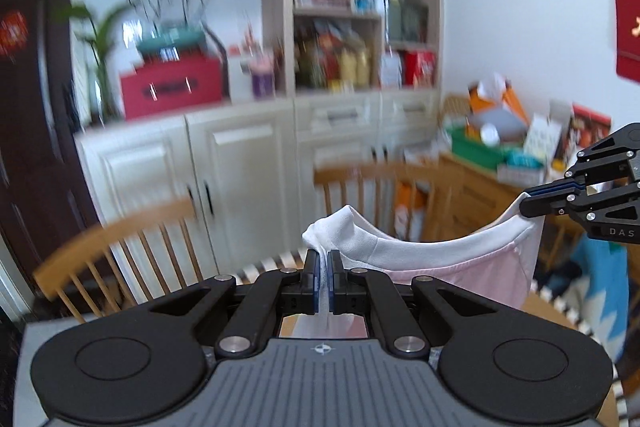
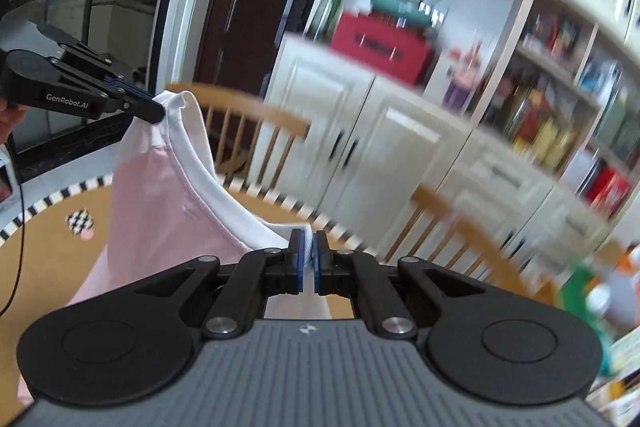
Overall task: Fold clothes
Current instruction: 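Lift the shirt with both grippers and shake it out in the air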
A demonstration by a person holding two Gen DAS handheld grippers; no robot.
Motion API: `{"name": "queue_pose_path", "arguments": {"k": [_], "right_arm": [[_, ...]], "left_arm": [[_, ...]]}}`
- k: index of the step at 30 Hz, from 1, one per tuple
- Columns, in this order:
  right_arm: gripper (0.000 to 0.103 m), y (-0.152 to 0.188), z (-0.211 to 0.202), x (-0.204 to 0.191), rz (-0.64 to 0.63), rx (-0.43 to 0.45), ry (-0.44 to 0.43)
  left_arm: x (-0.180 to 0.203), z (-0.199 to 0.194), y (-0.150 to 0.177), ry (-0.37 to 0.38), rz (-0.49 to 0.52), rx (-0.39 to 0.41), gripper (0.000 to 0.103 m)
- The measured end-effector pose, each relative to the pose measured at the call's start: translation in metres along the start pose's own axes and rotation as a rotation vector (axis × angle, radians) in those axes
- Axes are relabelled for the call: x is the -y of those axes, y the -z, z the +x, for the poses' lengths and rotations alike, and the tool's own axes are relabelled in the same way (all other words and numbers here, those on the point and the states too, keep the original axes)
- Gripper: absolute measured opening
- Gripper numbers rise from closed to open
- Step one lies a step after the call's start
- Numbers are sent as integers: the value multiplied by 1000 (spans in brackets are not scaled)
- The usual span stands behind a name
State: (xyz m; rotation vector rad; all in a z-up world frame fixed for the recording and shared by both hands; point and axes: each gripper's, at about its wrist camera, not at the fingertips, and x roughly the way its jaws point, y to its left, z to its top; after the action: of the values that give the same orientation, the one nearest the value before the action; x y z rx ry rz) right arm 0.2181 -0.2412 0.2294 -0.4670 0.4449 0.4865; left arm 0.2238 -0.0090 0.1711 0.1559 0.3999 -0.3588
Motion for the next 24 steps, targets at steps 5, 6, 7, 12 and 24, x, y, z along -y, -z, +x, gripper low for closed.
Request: {"name": "queue_pose_path", "arguments": {"k": [5, 6, 7, 12, 24], "right_arm": [[3, -50, -22, 18, -49, 62, 112], [3, -60, -23, 24, -57, 66, 147], [3, -69, -21, 29, -61, 65, 188], [3, -126, -44, 62, -16, 156, 362], [3, -21, -77, 42, 136, 93, 85]], "left_arm": [[20, -29, -66, -75, 17, 92, 4], [23, -29, -80, -90, 22, 106, 4], [27, -27, -97, -108, 25, 123, 4], [45, -45, -189, -167, -56, 294, 4], [73, -87, -92, 34, -122, 227, 4]]}}
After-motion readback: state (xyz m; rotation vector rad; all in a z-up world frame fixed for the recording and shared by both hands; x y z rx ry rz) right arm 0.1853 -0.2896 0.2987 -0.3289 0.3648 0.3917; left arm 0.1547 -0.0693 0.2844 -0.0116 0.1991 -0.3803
